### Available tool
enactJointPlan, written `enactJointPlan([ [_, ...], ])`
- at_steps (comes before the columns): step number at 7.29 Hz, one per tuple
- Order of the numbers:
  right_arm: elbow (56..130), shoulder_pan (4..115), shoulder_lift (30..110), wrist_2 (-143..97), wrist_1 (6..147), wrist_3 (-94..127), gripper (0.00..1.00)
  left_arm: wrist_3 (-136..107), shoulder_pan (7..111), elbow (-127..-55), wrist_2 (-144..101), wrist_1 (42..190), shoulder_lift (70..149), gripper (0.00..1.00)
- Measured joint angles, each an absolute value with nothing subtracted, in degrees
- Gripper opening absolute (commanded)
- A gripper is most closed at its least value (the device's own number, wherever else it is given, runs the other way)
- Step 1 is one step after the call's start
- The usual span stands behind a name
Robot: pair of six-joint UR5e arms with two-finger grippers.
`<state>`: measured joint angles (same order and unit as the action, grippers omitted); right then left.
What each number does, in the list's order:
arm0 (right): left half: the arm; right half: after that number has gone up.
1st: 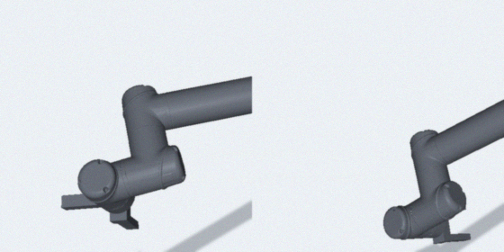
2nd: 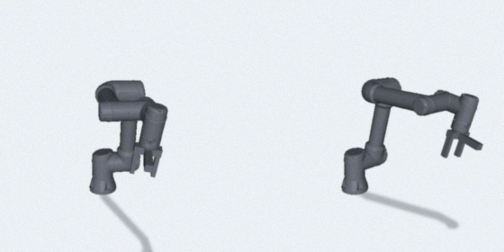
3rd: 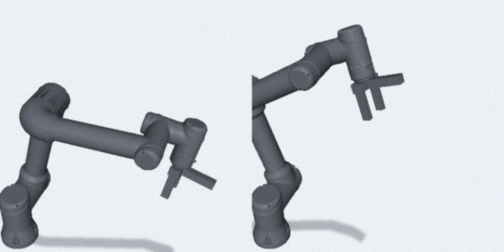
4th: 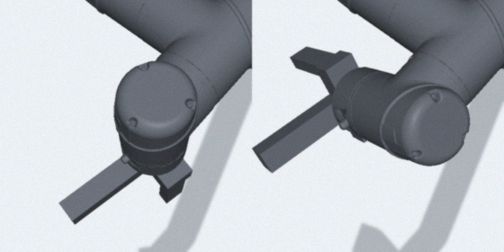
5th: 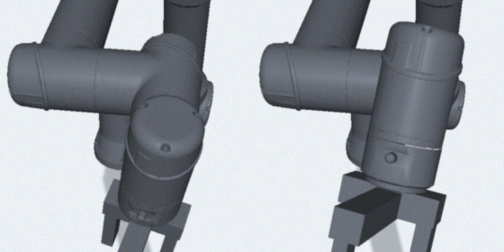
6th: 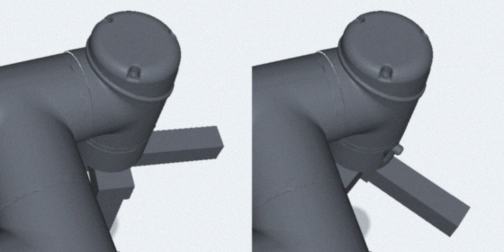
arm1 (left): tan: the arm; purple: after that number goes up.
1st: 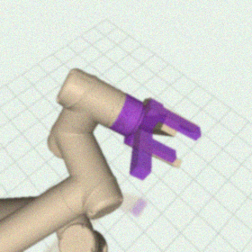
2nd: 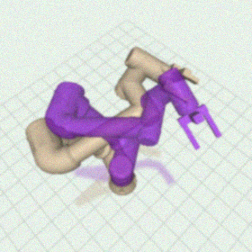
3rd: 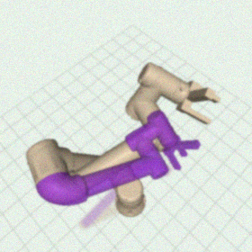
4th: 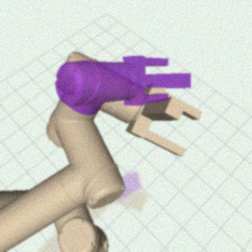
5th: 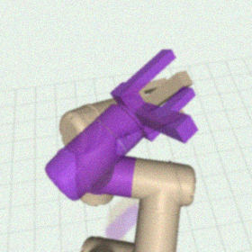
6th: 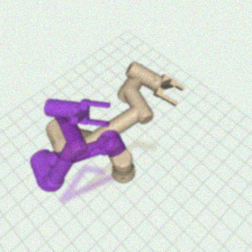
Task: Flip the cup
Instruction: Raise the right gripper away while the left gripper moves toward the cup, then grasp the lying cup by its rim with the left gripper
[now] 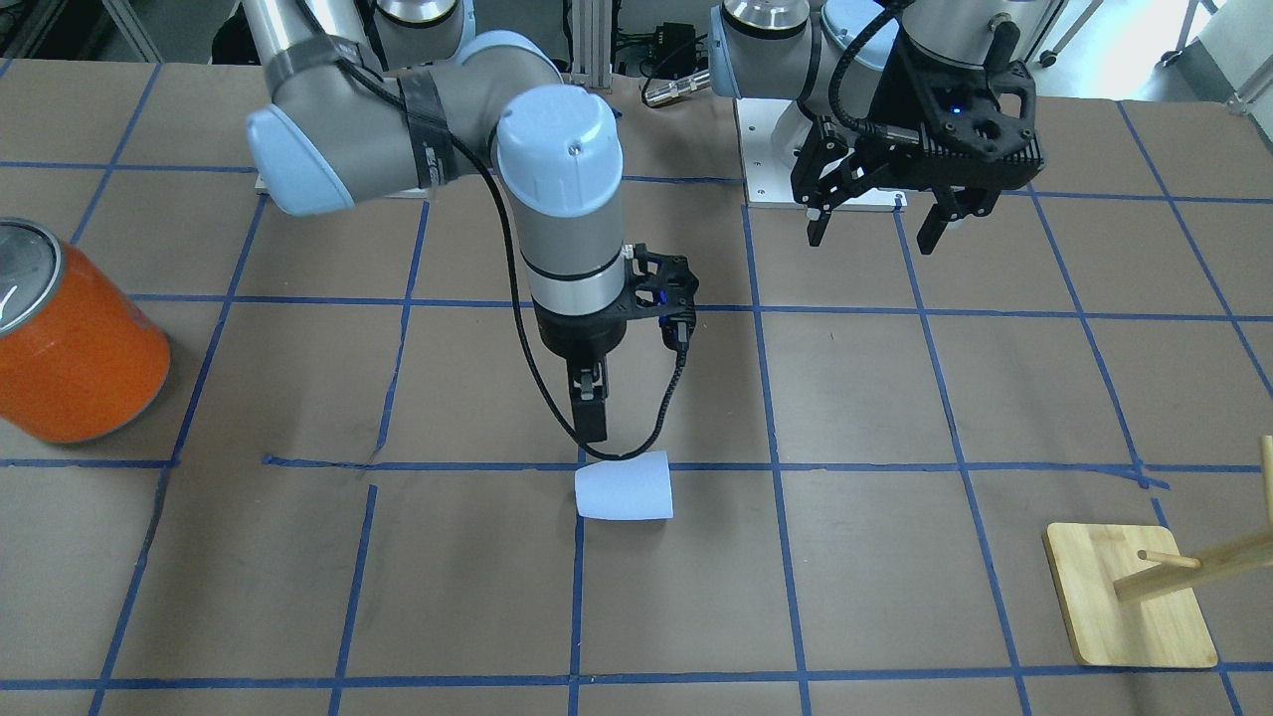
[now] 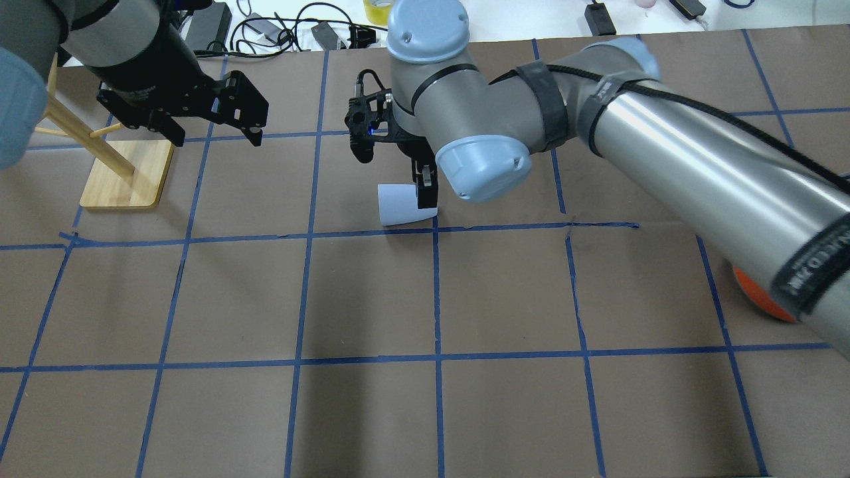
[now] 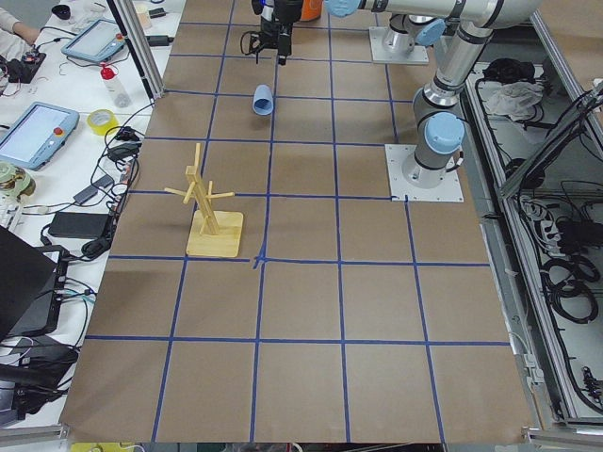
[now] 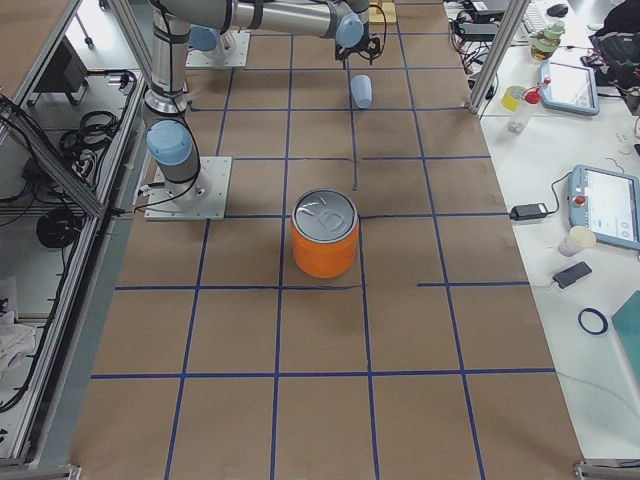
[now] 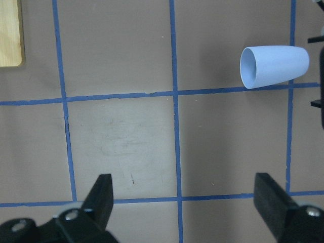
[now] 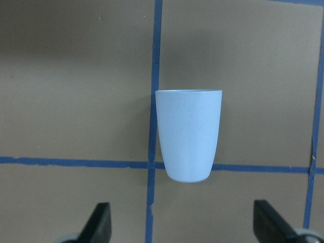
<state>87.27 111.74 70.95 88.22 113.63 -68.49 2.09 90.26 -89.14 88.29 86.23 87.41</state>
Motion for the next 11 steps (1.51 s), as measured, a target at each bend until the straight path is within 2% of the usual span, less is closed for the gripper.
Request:
enactJointPlan([
  [2, 87.3, 107.5, 78.2, 88.5, 105.4, -62.8, 1.00, 2.2, 88.3, -90.4, 83.3, 85.0, 89.1, 1.00],
  [5, 87.3, 101.1, 86.6, 89.0, 99.7, -47.2, 1.00, 2.1, 85.3, -96.4, 70.1, 73.5, 95.3, 1.00],
  [9, 87.4, 98.4, 91.5, 89.6, 96.7, -9.3, 1.00, 1.5, 84.5, -100.7, 54.3, 66.4, 105.8, 1.00],
  [11, 87.4, 98.1, 91.6, 89.0, 97.1, 1.3, 1.00, 1.3, 84.5, -102.9, 49.0, 62.1, 110.9, 1.00],
])
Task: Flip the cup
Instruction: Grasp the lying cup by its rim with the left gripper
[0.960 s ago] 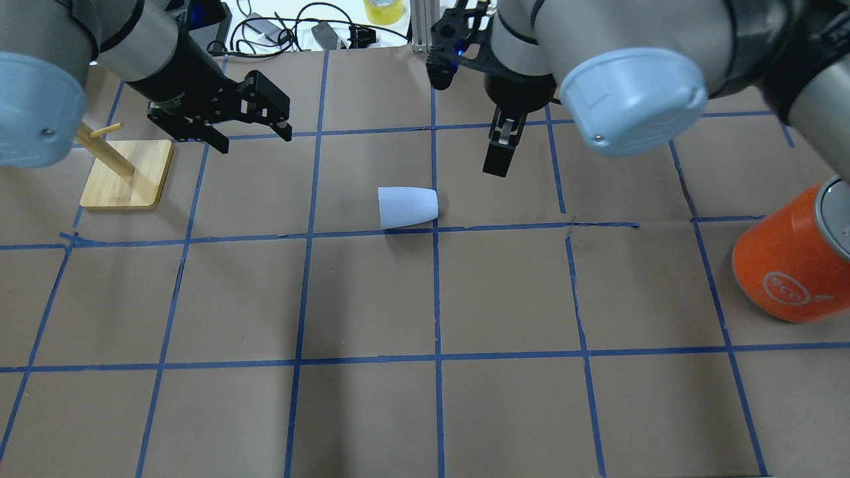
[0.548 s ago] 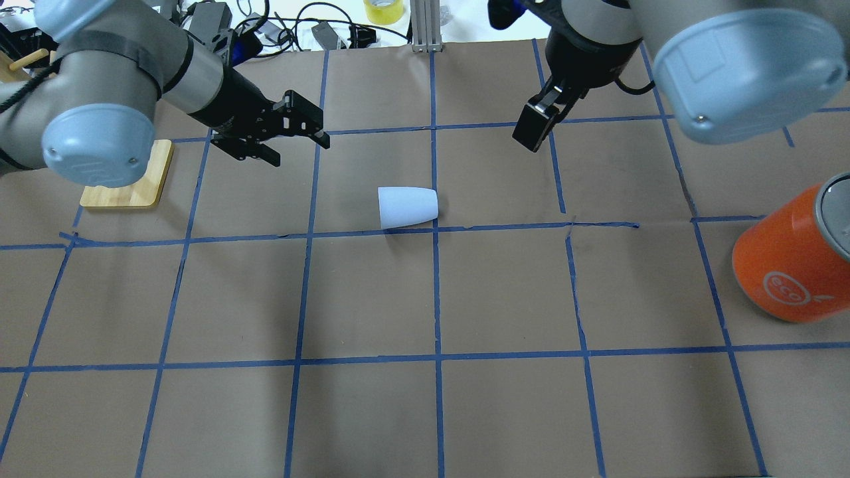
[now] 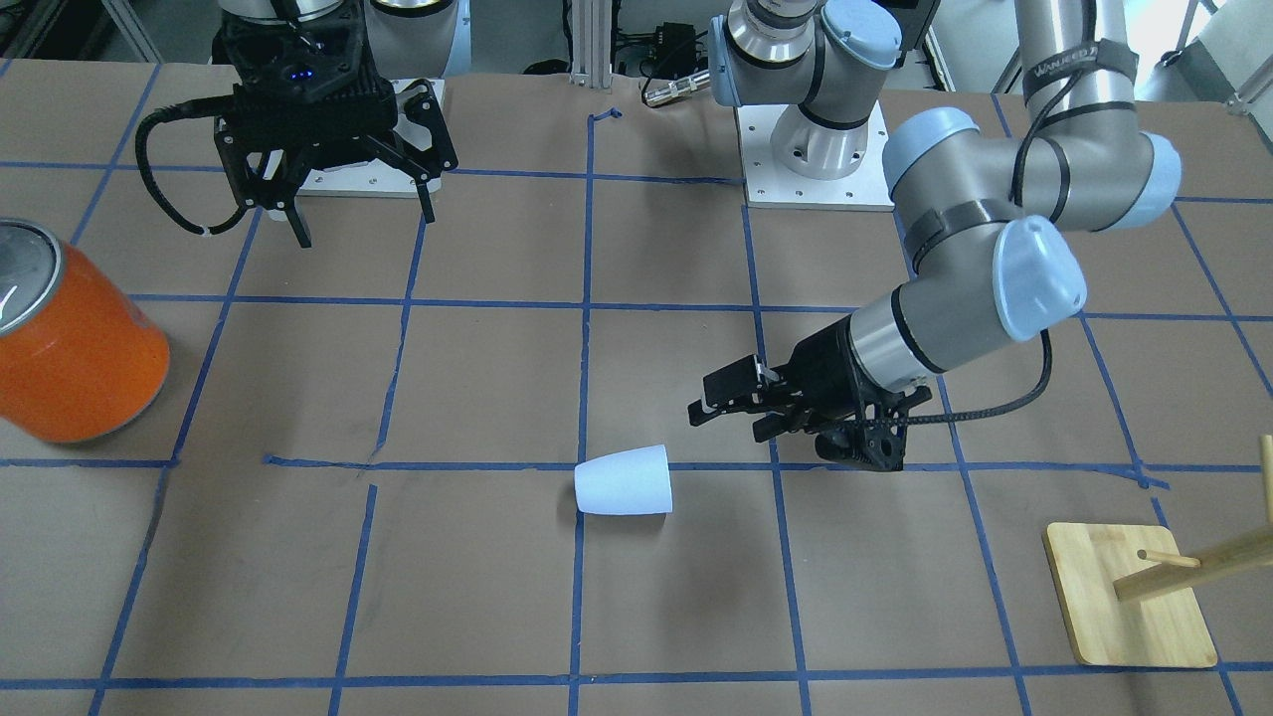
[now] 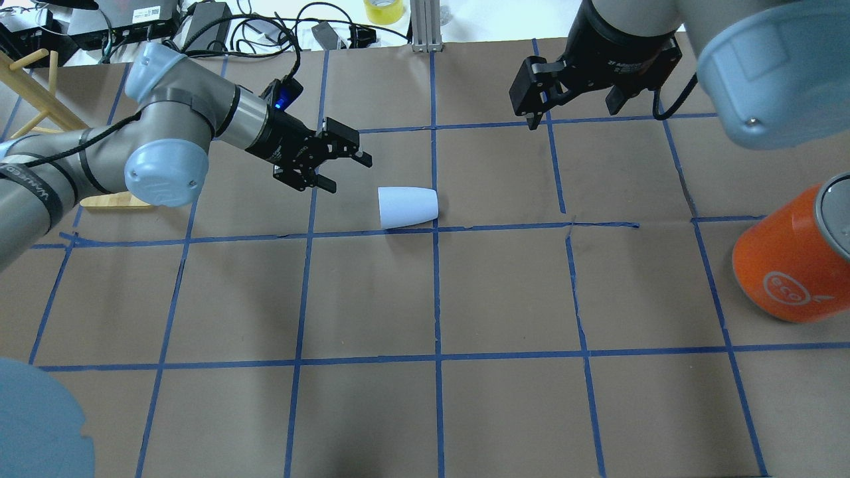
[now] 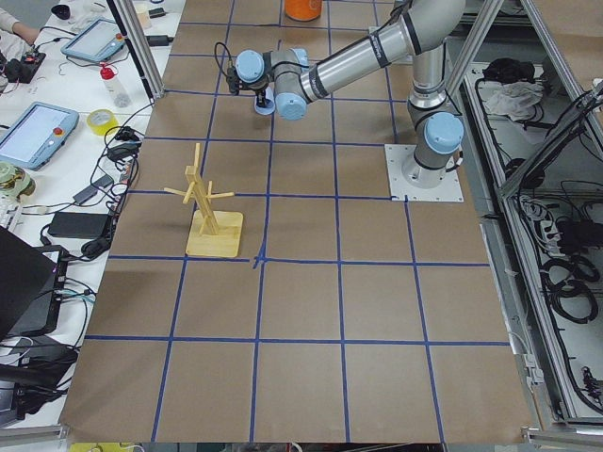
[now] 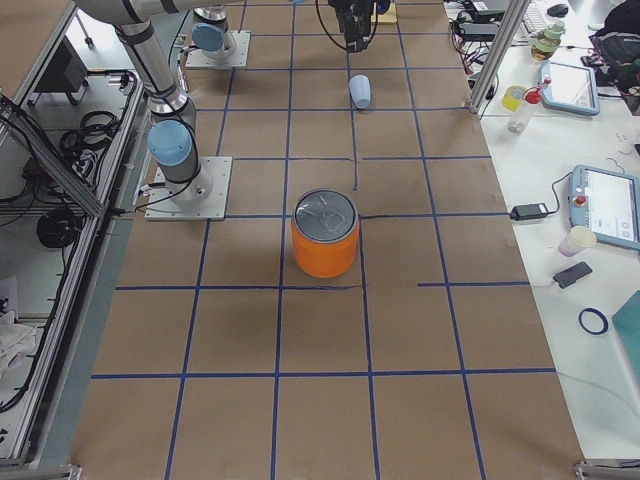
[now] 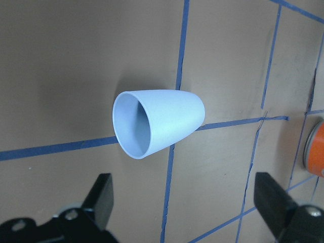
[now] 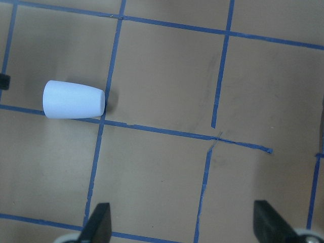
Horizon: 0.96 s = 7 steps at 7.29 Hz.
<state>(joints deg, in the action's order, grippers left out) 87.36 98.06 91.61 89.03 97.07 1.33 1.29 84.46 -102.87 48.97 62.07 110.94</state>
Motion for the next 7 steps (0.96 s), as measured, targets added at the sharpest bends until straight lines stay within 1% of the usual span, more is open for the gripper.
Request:
enactJointPlan([
  [2, 87.4, 95.9, 91.3, 88.8, 97.5, 4.1, 1.00, 1.1, 84.5, -104.9, 44.4, 56.7, 115.2, 1.00],
  [4, 87.5, 92.9, 90.9, 88.8, 97.4, 4.5, 1.00, 0.4, 84.8, -105.2, 41.0, 53.0, 118.4, 1.00],
  [5, 87.7, 92.3, 91.0, 89.1, 97.1, 4.6, 1.00, -0.1, 85.0, -105.4, 39.4, 51.5, 119.8, 0.98],
  [6, 87.9, 92.1, 91.1, 89.5, 96.8, 4.6, 1.00, -0.3, 85.3, -105.6, 38.2, 50.6, 120.9, 0.83],
  [7, 88.1, 92.1, 91.1, 89.6, 96.8, 4.6, 1.00, -0.8, 85.8, -105.6, 37.5, 50.2, 121.5, 0.46],
])
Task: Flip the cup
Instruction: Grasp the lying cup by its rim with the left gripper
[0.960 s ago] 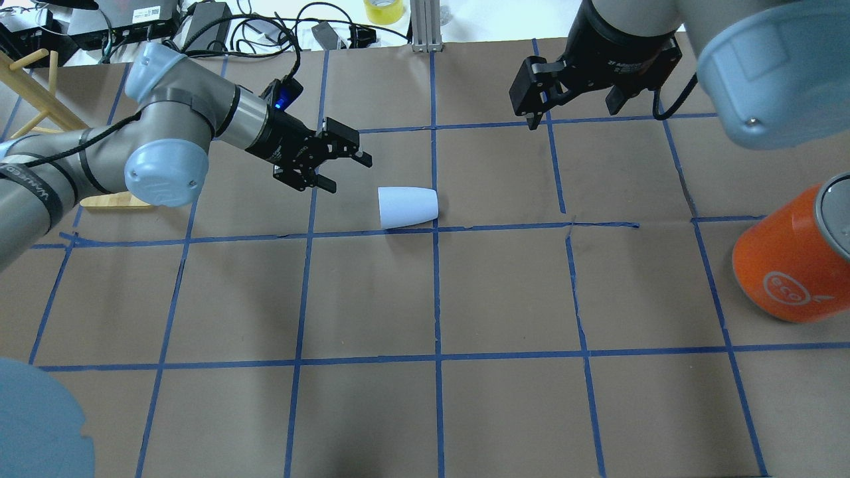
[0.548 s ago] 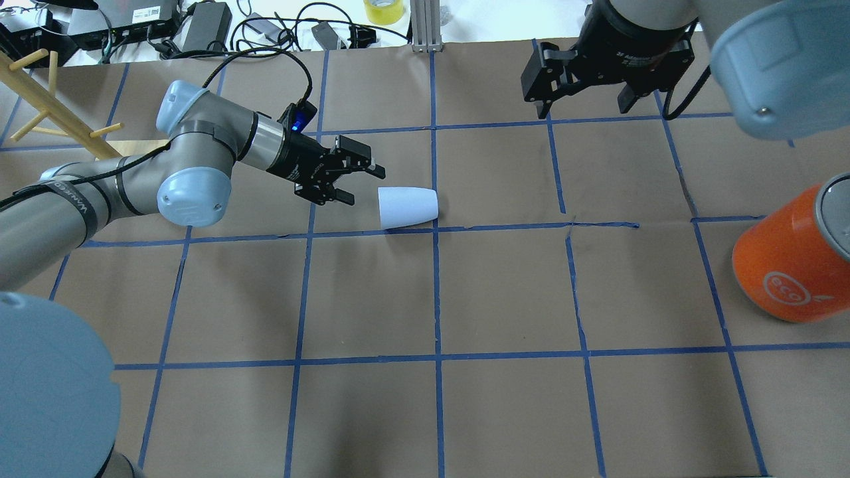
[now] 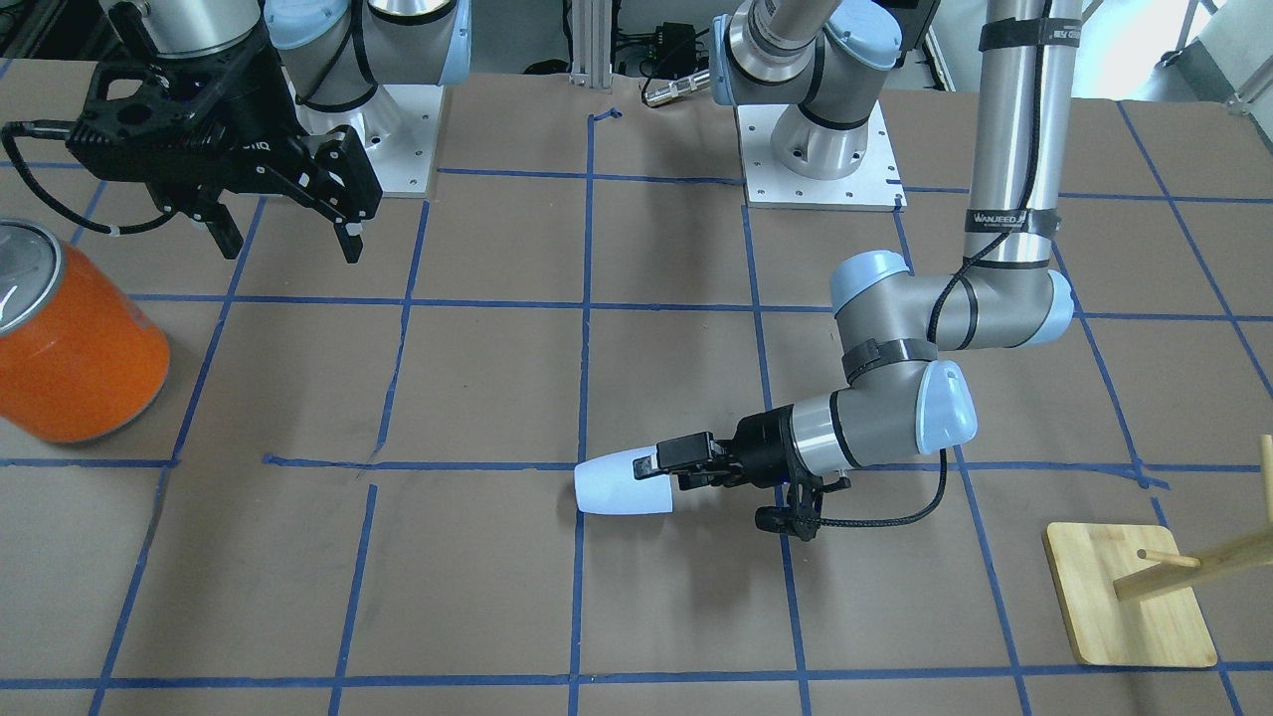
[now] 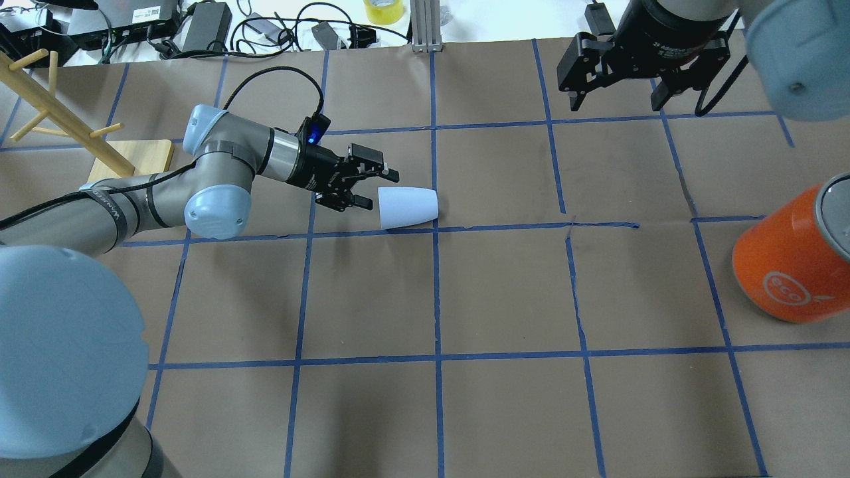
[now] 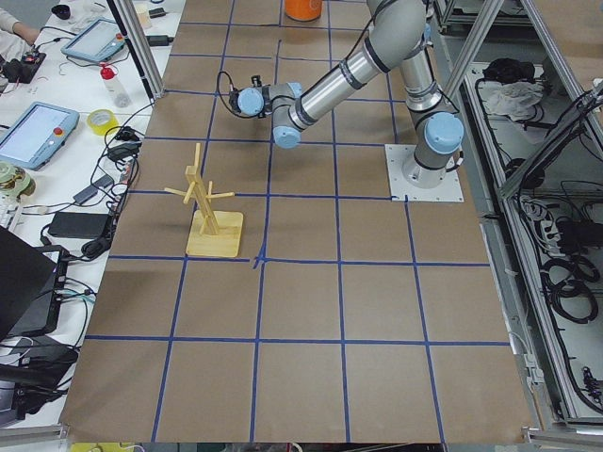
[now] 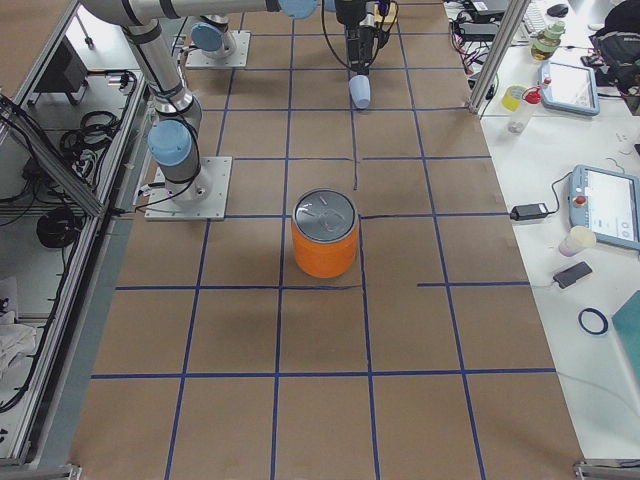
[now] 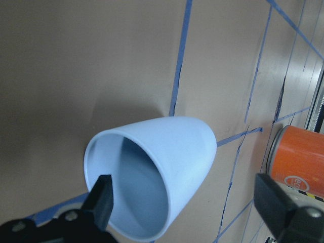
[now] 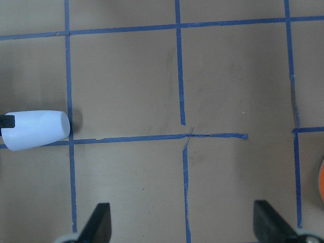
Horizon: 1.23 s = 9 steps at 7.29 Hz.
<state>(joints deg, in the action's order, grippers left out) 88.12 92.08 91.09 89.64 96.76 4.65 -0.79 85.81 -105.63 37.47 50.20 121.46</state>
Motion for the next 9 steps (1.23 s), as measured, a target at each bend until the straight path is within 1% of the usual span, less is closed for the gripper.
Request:
enactJointPlan([
  [1, 88.2, 92.1, 91.1, 89.7, 96.8, 4.7, 1.00, -1.7, 86.3, -105.7, 37.1, 50.0, 121.7, 0.41],
  [2, 88.3, 92.1, 91.0, 89.6, 97.0, 4.6, 1.00, -2.4, 86.5, -105.7, 36.9, 49.8, 121.8, 0.21],
  [3, 88.4, 92.1, 91.0, 89.5, 97.1, 4.5, 1.00, -3.2, 86.7, -105.7, 36.9, 49.6, 121.8, 0.14],
  [4, 88.4, 92.1, 91.0, 89.4, 97.1, 4.4, 1.00, -4.6, 86.8, -105.6, 36.9, 49.0, 121.7, 0.00],
  [7, 88.4, 92.1, 91.0, 89.5, 97.0, 3.9, 1.00, -9.7, 86.9, -105.0, 37.0, 46.9, 120.5, 0.00],
  [9, 88.5, 92.1, 90.9, 89.6, 97.0, 3.7, 1.00, -17.1, 87.0, -102.3, 37.3, 45.4, 118.8, 0.00],
])
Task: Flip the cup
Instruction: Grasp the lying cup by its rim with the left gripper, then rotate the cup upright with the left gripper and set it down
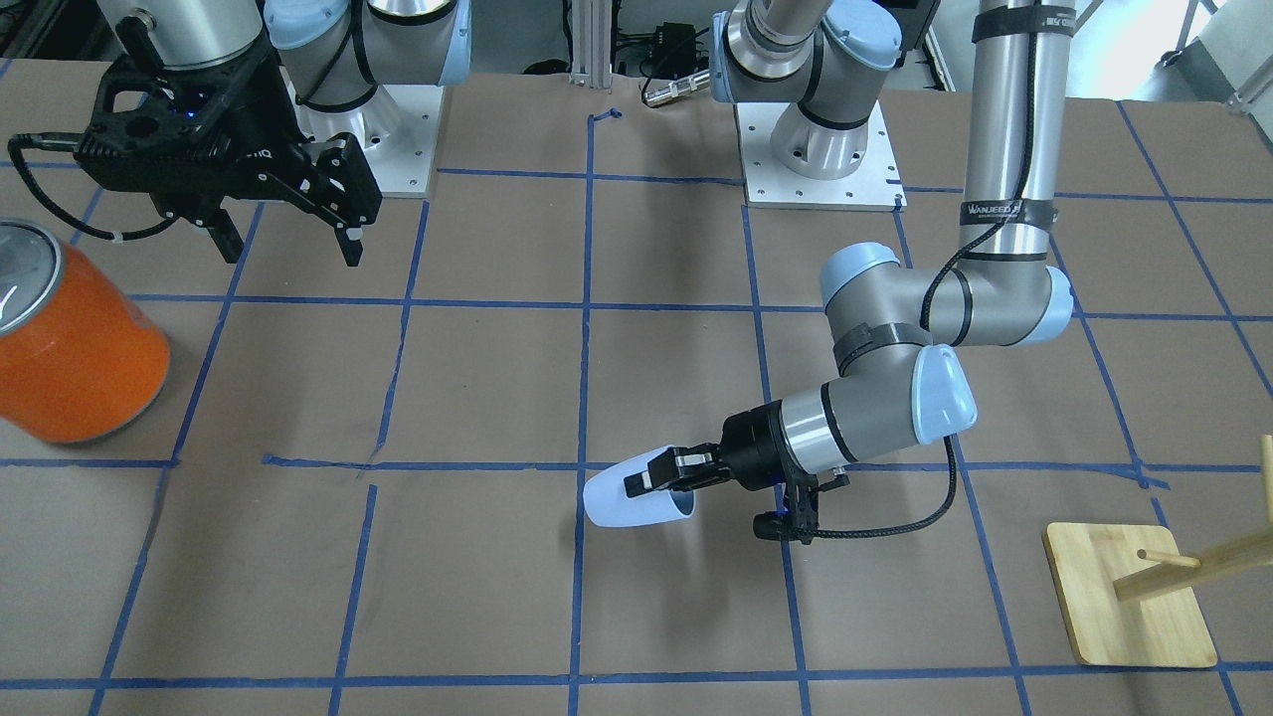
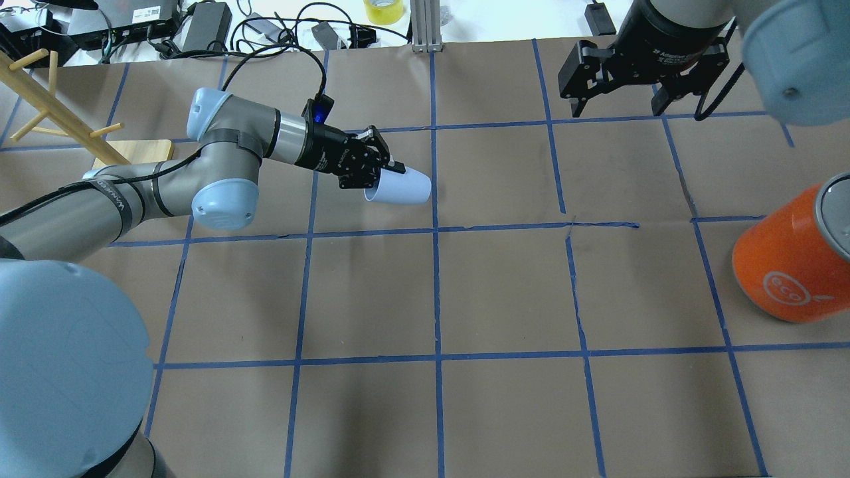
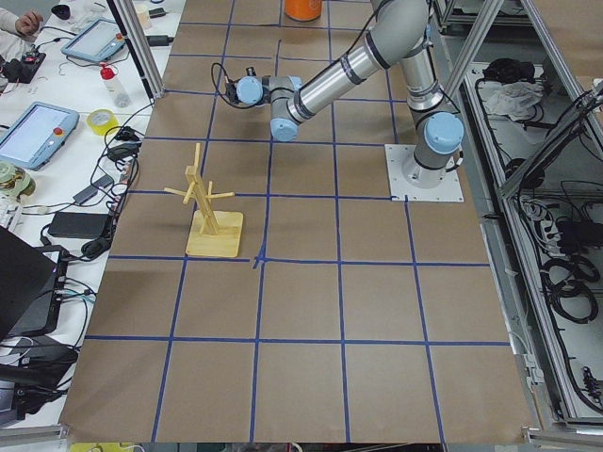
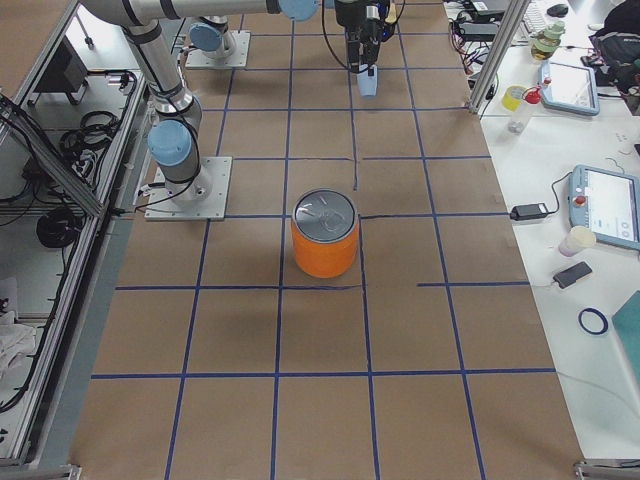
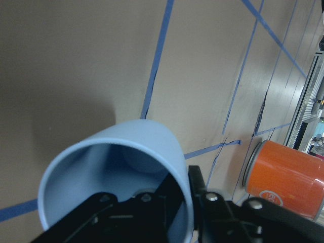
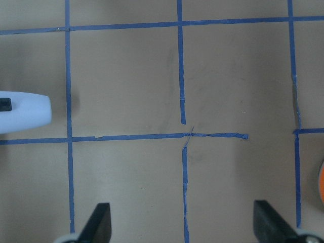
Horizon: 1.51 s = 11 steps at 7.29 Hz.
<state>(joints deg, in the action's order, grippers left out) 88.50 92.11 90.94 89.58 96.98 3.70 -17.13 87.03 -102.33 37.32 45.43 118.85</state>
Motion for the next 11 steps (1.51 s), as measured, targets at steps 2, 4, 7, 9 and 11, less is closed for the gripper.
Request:
enactJointPlan([
  [2, 88.9, 92.1, 91.0, 89.6, 97.0, 3.6, 1.00, -23.9, 87.2, -99.6, 40.8, 45.1, 116.7, 0.00],
  [4, 89.3, 92.1, 91.1, 89.5, 97.1, 3.6, 1.00, -24.7, 87.2, -98.1, 50.1, 45.5, 114.7, 0.00],
  [7, 89.5, 92.1, 91.2, 89.6, 97.0, 3.5, 1.00, -13.3, 87.1, -95.2, 69.5, 51.8, 113.1, 0.00],
  [9, 89.5, 92.1, 91.2, 89.5, 97.0, 3.5, 1.00, 0.4, 86.7, -92.3, 81.8, 58.5, 113.4, 0.00],
  [11, 89.5, 92.1, 91.1, 89.2, 97.1, 3.5, 1.00, 11.7, 85.7, -90.8, 90.5, 60.6, 114.8, 0.00],
])
